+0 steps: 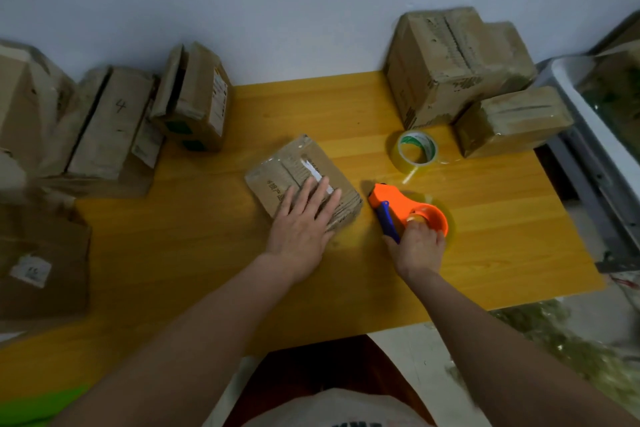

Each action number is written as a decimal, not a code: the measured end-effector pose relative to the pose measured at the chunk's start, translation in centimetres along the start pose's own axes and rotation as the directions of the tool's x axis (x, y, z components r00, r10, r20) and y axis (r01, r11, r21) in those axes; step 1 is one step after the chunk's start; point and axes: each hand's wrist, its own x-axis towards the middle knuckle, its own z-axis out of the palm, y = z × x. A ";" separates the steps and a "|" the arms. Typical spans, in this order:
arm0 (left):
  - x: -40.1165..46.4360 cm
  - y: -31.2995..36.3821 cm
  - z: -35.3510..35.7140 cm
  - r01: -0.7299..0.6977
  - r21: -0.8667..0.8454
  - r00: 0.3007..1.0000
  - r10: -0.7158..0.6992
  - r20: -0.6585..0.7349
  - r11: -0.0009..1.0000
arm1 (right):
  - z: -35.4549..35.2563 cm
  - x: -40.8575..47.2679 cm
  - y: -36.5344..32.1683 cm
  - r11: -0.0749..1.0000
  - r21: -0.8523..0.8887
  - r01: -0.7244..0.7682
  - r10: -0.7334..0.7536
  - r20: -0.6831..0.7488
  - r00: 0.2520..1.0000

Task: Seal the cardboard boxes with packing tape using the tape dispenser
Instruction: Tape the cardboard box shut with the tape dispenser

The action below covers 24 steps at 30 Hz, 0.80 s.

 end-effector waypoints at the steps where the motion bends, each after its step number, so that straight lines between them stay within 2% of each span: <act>1: 0.4 1.1 -0.3 0.120 -0.099 0.993 -0.121 0.005 0.988 | 0.0 0.3 0.1 1.000 -0.006 0.025 -0.025 0.020 0.999; 3: 1.3 2.7 -1.6 0.349 -0.359 0.934 -0.353 0.057 0.866 | -0.4 0.8 0.5 0.996 0.080 0.044 -0.045 0.012 0.999; 4: 1.9 2.8 -2.3 0.395 -0.456 0.915 -0.388 0.112 0.798 | -0.8 0.8 0.8 0.989 0.142 0.048 -0.047 -0.010 0.999; 5: 2.1 2.5 -3.0 0.378 -0.491 0.924 -0.352 0.149 0.785 | -1.3 0.8 1.1 0.976 0.210 0.053 -0.050 -0.022 0.999; 7: 2.1 0.6 -4.2 0.189 -0.382 0.973 -0.119 0.199 0.905 | -2.6 0.9 1.9 0.926 0.372 0.060 -0.063 -0.003 0.998; 9: 2.1 -2.0 -4.7 -0.022 -0.195 0.963 0.073 0.258 0.981 | -4.3 0.7 2.5 0.794 0.607 0.031 -0.089 0.065 0.994; 10: 2.2 -3.0 -4.4 -0.060 -0.129 0.957 0.094 0.273 0.990 | -5.1 0.5 2.6 0.692 0.722 -0.007 -0.113 0.117 0.987; 12: 2.7 -3.5 -3.2 -0.008 -0.122 0.965 0.040 0.261 0.993 | -6.4 -0.2 2.4 0.507 0.859 -0.073 -0.195 0.197 0.961; 13: 3.0 -3.0 -2.5 0.049 -0.147 0.972 -0.014 0.234 0.988 | -6.9 -0.5 2.3 0.451 0.888 -0.091 -0.243 0.220 0.945; 16: 3.6 -0.6 -2.1 0.246 -0.231 0.958 -0.200 0.207 0.941 | -8.1 -1.1 2.3 0.368 0.924 -0.100 -0.370 0.244 0.896; 18: 3.6 0.5 -3.2 0.287 -0.333 0.956 -0.245 0.164 0.898 | -8.9 -1.1 2.6 0.315 0.940 -0.131 -0.426 0.264 0.865; 20: 4.1 1.0 -5.2 0.258 -0.570 0.955 -0.297 0.026 0.780 | -9.7 -0.9 2.9 0.285 0.947 -0.145 -0.467 0.270 0.842; 21: 4.5 1.2 -6.5 0.250 -0.709 0.936 -0.352 0.003 0.660 | -10.0 -0.8 3.0 0.286 0.948 -0.141 -0.489 0.271 0.829; 22: 5.0 1.2 -7.7 0.252 -0.813 0.921 -0.388 0.036 0.525 | -10.3 -0.7 3.0 0.294 0.946 -0.136 -0.503 0.274 0.820; 24: 6.1 1.3 -10.0 0.296 -0.921 0.912 -0.360 0.195 0.252 | -10.7 -0.7 3.0 0.304 0.943 -0.136 -0.521 0.284 0.805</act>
